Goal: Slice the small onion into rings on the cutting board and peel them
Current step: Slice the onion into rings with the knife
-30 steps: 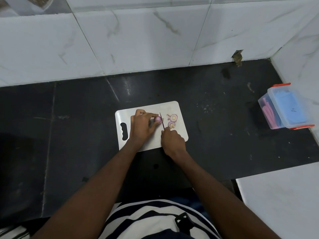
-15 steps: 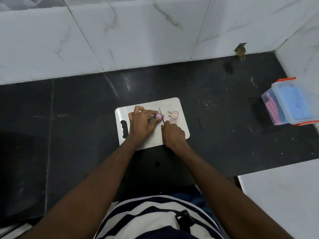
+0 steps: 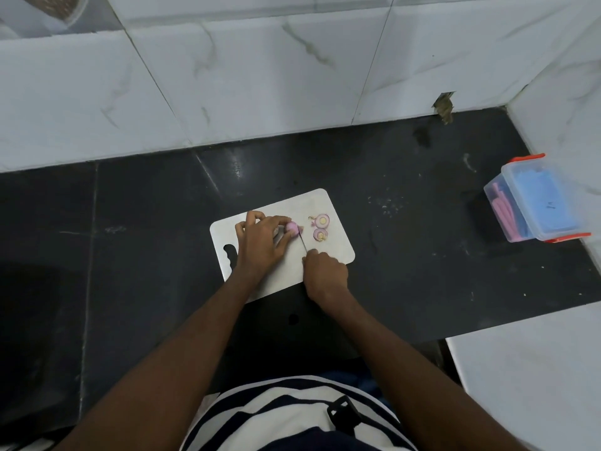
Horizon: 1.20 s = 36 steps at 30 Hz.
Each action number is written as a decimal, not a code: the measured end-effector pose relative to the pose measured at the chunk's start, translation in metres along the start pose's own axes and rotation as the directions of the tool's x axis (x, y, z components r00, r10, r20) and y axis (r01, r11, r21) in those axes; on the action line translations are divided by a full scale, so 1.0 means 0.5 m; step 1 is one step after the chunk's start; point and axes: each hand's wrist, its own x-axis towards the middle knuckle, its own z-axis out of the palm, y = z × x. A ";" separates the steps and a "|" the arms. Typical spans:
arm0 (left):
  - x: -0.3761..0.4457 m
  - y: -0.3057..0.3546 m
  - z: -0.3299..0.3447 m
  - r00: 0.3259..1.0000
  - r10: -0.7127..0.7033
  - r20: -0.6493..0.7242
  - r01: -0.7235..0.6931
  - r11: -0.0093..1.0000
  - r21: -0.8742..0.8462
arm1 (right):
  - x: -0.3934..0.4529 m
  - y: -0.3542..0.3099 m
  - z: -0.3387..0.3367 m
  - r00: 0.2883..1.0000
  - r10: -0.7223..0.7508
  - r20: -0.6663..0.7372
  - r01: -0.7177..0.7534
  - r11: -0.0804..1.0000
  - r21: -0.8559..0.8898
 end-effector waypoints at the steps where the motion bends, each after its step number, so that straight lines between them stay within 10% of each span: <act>1: -0.001 -0.003 -0.001 1.000 0.016 -0.004 -0.016 1.000 0.020 | -0.012 0.003 0.005 1.000 0.005 0.020 -0.005 1.000 -0.002; 16: 0.033 0.000 -0.024 0.982 0.156 0.104 -0.179 0.944 0.278 | -0.031 0.033 0.008 0.997 0.056 -0.051 -0.051 0.994 0.098; 26: 0.053 0.020 -0.010 0.998 0.048 0.052 -0.033 0.964 -0.263 | -0.008 0.045 -0.033 0.988 0.108 -0.110 -0.077 0.964 0.254; 36: 0.065 0.017 0.005 0.991 0.106 0.085 -0.087 0.974 -0.209 | -0.012 0.044 -0.019 0.986 0.120 -0.119 -0.090 0.969 0.230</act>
